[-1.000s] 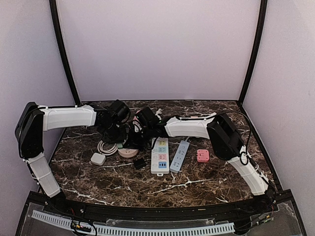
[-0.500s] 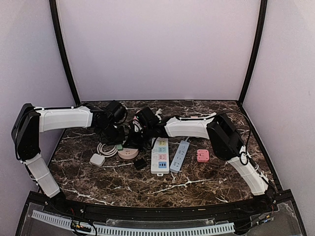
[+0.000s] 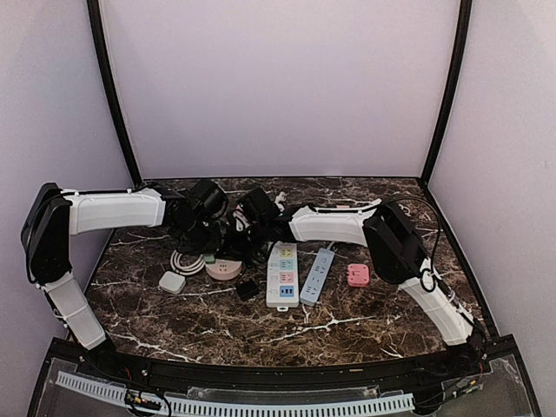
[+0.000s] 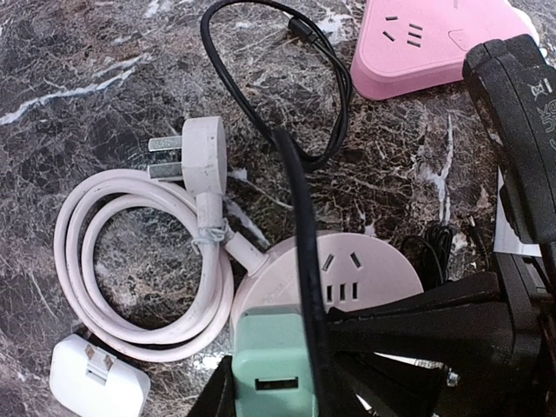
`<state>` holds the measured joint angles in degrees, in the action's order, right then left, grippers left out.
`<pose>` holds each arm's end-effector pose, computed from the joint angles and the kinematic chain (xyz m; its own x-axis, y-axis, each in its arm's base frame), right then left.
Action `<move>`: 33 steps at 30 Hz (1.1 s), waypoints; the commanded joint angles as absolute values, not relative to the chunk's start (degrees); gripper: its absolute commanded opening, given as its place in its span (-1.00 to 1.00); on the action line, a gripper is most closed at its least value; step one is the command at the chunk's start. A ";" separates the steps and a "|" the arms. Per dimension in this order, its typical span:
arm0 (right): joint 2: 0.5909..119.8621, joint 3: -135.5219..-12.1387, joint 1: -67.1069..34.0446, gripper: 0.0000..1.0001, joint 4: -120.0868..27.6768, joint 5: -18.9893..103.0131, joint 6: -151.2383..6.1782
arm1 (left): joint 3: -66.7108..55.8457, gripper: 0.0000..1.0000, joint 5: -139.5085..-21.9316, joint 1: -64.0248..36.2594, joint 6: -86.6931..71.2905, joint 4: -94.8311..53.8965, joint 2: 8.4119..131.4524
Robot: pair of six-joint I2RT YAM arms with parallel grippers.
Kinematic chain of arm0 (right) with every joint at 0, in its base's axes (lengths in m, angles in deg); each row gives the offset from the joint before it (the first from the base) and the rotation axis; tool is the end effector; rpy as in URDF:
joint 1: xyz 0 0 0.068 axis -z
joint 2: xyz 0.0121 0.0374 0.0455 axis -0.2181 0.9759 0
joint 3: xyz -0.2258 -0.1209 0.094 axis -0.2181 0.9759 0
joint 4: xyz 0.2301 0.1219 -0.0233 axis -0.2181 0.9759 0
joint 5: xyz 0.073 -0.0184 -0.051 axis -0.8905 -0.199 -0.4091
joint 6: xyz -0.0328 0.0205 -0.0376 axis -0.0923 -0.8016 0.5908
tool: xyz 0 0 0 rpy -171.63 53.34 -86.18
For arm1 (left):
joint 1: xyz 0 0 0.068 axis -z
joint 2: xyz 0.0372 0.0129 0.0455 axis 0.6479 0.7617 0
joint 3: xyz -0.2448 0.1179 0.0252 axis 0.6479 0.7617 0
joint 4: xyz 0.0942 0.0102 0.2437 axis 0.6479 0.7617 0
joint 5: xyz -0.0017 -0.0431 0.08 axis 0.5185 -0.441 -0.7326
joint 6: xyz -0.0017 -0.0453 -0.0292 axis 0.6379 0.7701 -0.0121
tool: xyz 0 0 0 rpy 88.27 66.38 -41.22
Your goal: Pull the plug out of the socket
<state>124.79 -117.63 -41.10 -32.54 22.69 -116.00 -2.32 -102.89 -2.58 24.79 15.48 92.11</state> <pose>0.3213 0.4647 0.1394 -0.9552 -0.1420 -0.2597 -0.2938 0.5620 0.7732 0.2811 -0.2072 0.2148 -0.8555 -0.1907 -0.4813 -0.1227 0.9779 -0.1695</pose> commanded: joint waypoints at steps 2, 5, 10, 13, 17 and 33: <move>130.53 -117.21 -41.71 -1.00 -23.54 26.26 -115.73 | -8.49 -0.68 -104.10 -1.49 22.30 6.16 89.27; 131.20 -118.22 -41.72 -1.00 -23.09 25.82 -115.56 | -9.01 -0.68 -102.93 -1.45 20.67 5.67 90.01; 132.32 -119.83 -41.73 -1.00 -22.59 25.20 -115.72 | -12.54 -0.69 -100.43 -1.45 19.24 6.45 93.02; 132.26 -119.68 -41.63 -1.00 -22.63 25.30 -115.57 | -12.72 -0.69 -99.00 -1.49 19.73 5.42 93.99; 132.25 -119.11 -41.63 -1.00 -22.66 25.22 -115.46 | -12.25 -0.71 -96.39 -2.25 21.81 4.87 93.58; 133.22 -118.98 -41.35 -1.00 -22.94 24.78 -116.34 | -7.17 -0.83 -105.03 -1.29 19.49 2.77 86.46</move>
